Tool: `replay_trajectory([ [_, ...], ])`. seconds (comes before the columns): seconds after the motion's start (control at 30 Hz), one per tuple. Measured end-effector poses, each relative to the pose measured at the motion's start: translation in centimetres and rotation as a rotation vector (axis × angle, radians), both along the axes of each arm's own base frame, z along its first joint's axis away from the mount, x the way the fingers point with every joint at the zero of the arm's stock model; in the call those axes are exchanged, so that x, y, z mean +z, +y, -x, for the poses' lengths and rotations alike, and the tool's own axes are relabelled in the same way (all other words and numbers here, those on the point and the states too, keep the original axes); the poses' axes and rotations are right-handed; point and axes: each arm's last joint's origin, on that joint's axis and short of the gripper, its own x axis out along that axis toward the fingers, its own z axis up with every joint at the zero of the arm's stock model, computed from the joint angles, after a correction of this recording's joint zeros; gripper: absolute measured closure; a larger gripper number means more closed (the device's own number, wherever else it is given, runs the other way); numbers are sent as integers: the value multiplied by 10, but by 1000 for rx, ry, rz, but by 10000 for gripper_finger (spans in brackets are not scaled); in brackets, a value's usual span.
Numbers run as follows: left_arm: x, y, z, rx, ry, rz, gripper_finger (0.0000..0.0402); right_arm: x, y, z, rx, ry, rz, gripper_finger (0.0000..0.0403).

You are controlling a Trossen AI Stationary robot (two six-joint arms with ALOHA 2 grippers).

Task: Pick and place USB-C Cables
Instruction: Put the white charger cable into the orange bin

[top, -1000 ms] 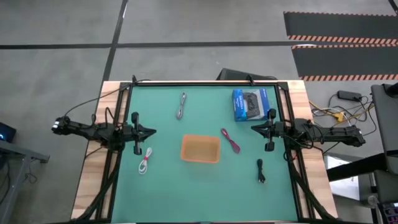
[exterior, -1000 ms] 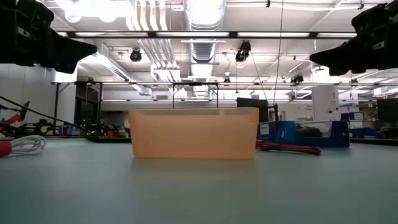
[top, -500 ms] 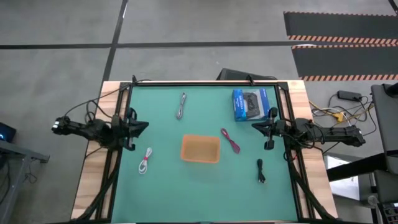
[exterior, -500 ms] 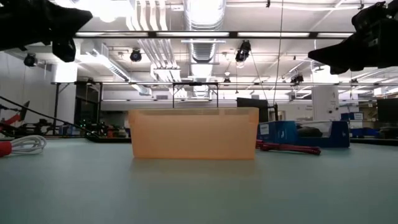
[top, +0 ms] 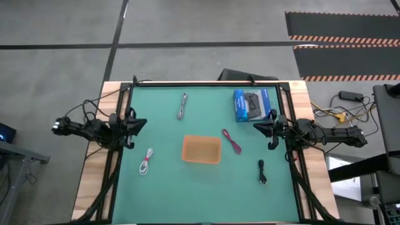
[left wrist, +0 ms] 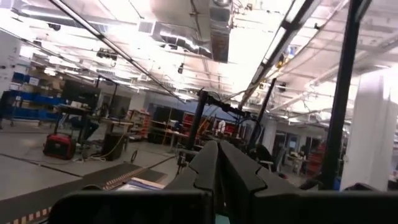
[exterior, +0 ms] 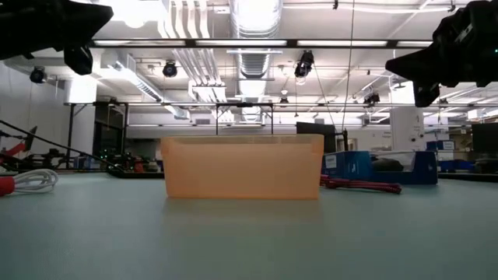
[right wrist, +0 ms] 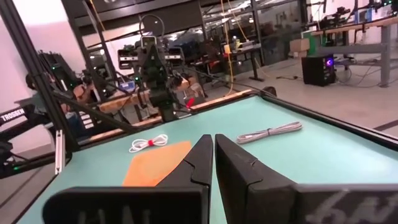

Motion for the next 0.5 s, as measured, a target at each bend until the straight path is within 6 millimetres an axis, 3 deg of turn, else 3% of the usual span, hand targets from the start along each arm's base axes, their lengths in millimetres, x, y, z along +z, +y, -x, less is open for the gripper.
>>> replay_trajectory([
  [0.37, -10, 2, -15, 152, 112, 193, 402, 14, 0, 2, -9, -139, 60, 394],
  [0.5, -4, 0, -25, 168, 158, 240, 402, 19, 0, 3, -20, -184, 121, 394],
])
